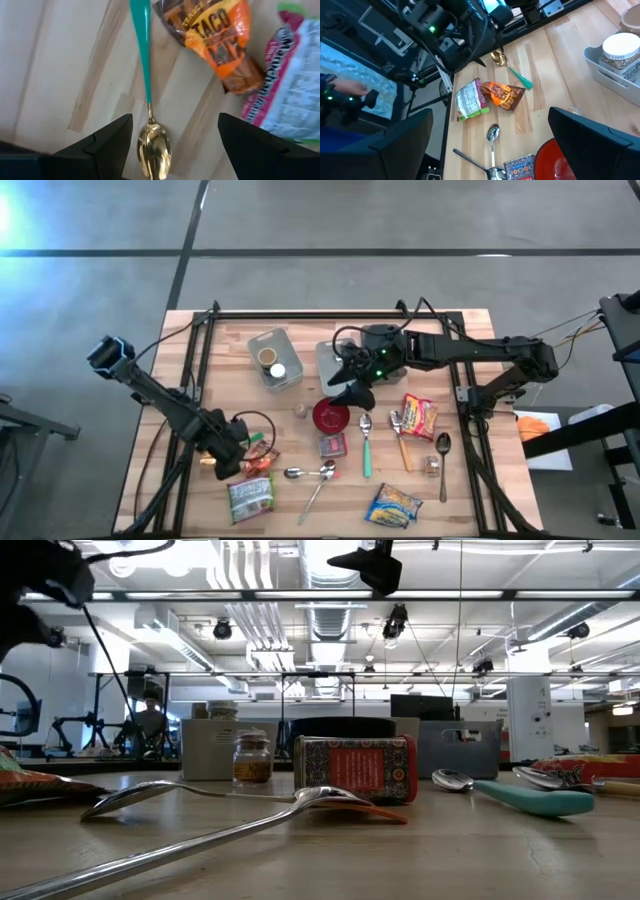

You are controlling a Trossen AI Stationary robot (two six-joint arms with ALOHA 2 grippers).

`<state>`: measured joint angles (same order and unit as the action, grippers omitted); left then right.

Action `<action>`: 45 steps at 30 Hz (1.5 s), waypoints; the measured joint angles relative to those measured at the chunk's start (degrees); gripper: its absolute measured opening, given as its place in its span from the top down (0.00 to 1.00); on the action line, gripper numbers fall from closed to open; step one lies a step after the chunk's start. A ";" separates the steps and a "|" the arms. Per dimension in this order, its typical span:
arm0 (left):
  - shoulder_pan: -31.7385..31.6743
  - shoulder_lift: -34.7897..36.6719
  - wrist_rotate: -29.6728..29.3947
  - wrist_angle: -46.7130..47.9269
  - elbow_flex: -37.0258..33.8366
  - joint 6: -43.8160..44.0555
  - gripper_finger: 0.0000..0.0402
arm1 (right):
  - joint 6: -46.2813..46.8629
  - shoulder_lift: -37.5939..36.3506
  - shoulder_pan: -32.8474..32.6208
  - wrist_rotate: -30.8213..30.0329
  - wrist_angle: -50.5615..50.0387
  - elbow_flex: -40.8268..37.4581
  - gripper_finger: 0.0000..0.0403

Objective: Pick & Place Food Item
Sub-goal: Put the green spoon into the right white bin

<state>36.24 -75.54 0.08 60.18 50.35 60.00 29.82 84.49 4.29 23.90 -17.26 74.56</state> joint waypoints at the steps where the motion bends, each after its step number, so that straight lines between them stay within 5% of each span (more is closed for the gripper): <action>1: 0.41 0.00 -0.01 -0.94 -1.03 0.05 0.27 | 0.00 0.00 -0.03 0.09 -0.04 0.00 0.03; 29: 1.17 -1.81 0.62 -17.66 -17.81 11.67 0.29 | -0.47 0.00 -0.42 0.56 -0.38 0.00 0.03; 35: 0.98 -3.15 0.47 -17.36 -17.73 12.51 0.47 | -0.46 0.00 -0.42 0.56 -0.54 0.00 0.03; 43: 0.65 -3.15 0.68 -18.71 -17.53 12.36 0.93 | -0.46 0.00 -0.42 0.55 -0.54 0.00 0.03; 45: 0.54 -2.89 0.89 -19.03 -17.55 12.69 0.97 | -0.46 0.00 -0.43 0.55 -0.54 0.00 0.03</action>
<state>36.77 -78.43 0.97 41.15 32.80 72.69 29.36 84.49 3.86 24.45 -17.80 74.56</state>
